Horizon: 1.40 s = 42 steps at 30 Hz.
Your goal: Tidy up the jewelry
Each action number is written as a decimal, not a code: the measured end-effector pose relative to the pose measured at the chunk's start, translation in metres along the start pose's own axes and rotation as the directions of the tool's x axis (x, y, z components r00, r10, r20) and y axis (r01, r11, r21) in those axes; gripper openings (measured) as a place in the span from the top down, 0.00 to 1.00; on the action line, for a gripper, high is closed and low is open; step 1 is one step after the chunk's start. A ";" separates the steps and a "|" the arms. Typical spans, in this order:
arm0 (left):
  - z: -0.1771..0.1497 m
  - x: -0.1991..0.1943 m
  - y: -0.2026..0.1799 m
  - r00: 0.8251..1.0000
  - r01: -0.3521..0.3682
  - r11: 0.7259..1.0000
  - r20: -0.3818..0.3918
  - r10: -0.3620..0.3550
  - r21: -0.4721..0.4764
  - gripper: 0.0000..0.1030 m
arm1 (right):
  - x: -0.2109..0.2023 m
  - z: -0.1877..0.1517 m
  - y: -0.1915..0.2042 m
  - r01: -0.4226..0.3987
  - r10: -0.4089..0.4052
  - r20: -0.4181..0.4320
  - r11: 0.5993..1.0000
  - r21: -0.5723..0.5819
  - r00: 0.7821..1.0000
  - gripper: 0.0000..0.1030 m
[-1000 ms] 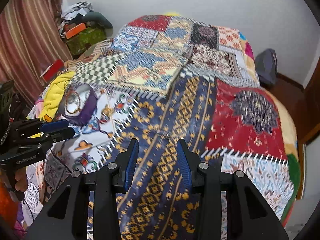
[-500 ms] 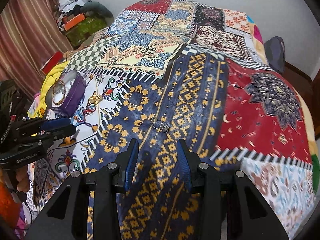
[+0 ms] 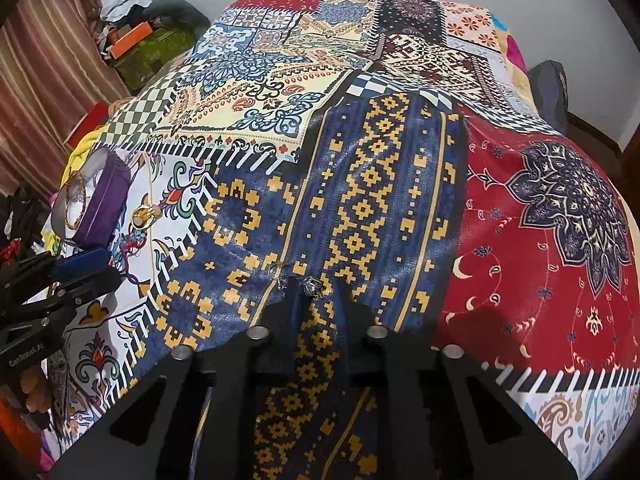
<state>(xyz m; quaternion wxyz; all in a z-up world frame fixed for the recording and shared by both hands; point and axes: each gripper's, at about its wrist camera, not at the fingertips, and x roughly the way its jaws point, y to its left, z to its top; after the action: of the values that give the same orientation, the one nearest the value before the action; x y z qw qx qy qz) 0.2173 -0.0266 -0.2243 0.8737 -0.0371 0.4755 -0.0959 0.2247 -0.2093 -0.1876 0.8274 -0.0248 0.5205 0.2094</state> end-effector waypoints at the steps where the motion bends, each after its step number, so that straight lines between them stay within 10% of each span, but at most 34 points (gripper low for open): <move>1: 0.000 0.000 0.000 1.000 -0.001 1.000 -0.001 0.001 0.003 0.69 | 0.001 0.000 -0.001 -0.002 0.002 -0.002 1.000 0.003 1.000 0.91; 14: 0.011 0.011 -0.002 1.000 -0.010 0.999 -0.004 0.010 0.046 0.68 | -0.012 -0.005 0.010 -0.026 0.026 0.029 1.000 -0.006 0.999 0.91; 18: 0.012 0.012 -0.005 1.000 -0.022 0.998 -0.004 0.022 0.060 0.94 | -0.017 -0.007 0.014 -0.033 0.034 0.042 0.999 -0.013 0.999 0.91; 25: 0.008 0.006 -0.015 1.000 -0.023 0.997 0.002 0.023 0.067 0.94 | -0.035 -0.007 0.019 -0.042 0.043 0.083 0.999 -0.015 0.996 0.91; 42: 0.012 -0.092 -0.001 0.983 -0.024 1.000 0.182 0.022 0.006 0.94 | -0.102 0.009 0.049 -0.035 0.049 0.238 0.997 -0.062 0.970 0.91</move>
<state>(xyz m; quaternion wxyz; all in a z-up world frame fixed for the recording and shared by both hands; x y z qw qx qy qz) 0.1783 -0.0096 -0.1419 0.9148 -0.0365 0.3935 -0.0839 0.1766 -0.1951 -0.0857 0.8785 -0.0120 0.4112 0.2431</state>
